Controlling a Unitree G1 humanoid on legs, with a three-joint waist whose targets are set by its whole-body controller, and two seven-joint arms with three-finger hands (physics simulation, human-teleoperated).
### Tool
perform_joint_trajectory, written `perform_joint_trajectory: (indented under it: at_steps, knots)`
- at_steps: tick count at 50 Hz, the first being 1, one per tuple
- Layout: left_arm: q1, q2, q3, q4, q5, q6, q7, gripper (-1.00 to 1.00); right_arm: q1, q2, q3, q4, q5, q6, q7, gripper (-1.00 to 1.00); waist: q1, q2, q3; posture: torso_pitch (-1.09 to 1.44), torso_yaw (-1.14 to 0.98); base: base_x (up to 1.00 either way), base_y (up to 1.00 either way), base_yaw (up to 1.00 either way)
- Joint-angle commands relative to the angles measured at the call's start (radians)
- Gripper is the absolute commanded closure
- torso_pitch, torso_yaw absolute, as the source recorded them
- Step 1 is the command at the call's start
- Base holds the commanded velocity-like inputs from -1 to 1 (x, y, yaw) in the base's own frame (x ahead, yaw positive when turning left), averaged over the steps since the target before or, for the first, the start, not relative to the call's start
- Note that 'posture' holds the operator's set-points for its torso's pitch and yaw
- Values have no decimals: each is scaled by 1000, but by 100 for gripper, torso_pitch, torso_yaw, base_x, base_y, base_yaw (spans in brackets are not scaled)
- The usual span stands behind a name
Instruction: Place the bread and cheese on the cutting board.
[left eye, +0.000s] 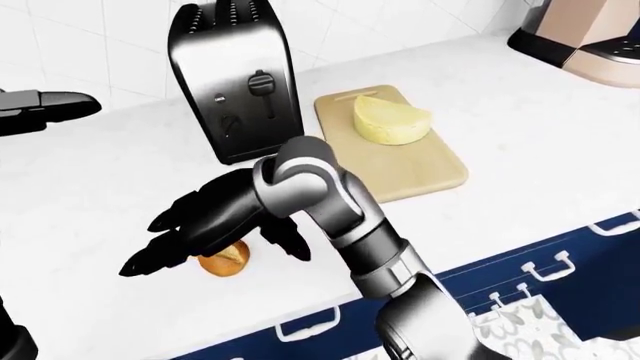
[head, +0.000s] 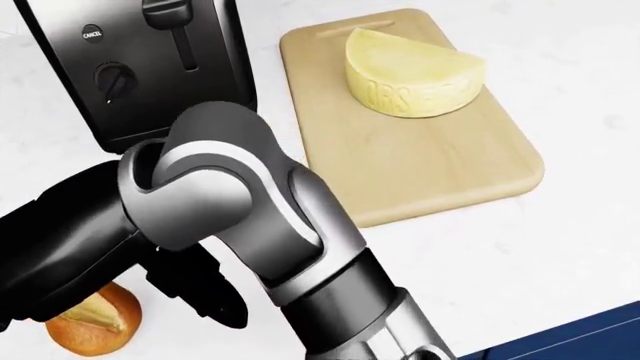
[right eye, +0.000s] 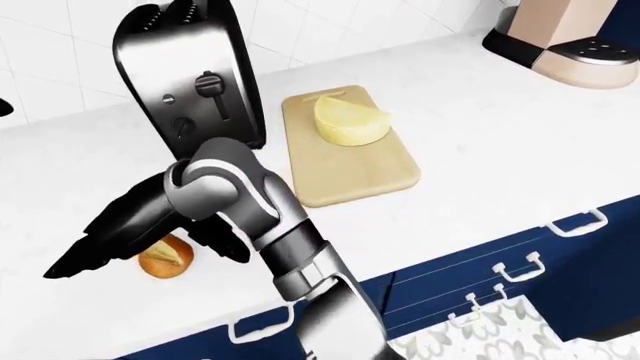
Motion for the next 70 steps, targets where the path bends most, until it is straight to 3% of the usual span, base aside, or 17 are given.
perform_joint_trajectory:
  at_steps: [1, 8, 24, 28, 31, 32, 36, 51, 63, 70]
  knots:
    - [-22, 23, 20, -21, 4, -25, 4, -100, -24, 5, -9, -24, 5, -15, -29, -100, -1, 11, -23, 0, 0, 0, 0, 0]
    - [-18, 23, 25, -27, 1, -22, 4, -100, -33, -3, -11, 50, -51, -59, -95, -100, 0, 10, -24, 0, 0, 0, 0, 0]
    - [-6, 18, 28, -28, 1, -30, 3, -100, -9, 20, -5, 67, -95, -68, -133, -100, 2, 10, -24, 0, 0, 0, 0, 0]
    - [-5, 18, 29, -29, 2, -30, 1, -100, -7, 24, -3, 69, -98, -68, -137, -41, 3, 9, -24, 0, 0, 0, 0, 0]
    - [-4, 16, 29, -30, 3, -29, 1, -100, -13, 24, -5, 73, -99, -69, -140, 38, 2, 8, -24, 0, 0, 0, 0, 0]
    - [-4, 16, 29, -30, 3, -29, 1, -100, -13, 24, -5, 74, -99, -69, -141, 42, 2, 8, -25, 0, 0, 0, 0, 0]
    - [-4, 16, 29, -33, 3, -27, 1, -100, -16, 24, -7, 78, -99, -69, -145, 100, 2, 10, -26, 0, 0, 0, 0, 0]
    - [-11, 20, 28, -30, 1, -24, 3, -100, -41, 17, -18, 88, -86, -59, -144, 100, 5, 9, -24, 0, 0, 0, 0, 0]
    - [-12, 14, 22, -30, 6, -28, 1, -100, -142, -94, -67, 162, -41, -66, -161, 100, 6, 2, -23, 0, 0, 0, 0, 0]
    - [-13, 16, 24, -30, 6, -26, -1, -100, -149, -140, -79, 170, -24, -68, -148, 100, 6, -1, -23, 0, 0, 0, 0, 0]
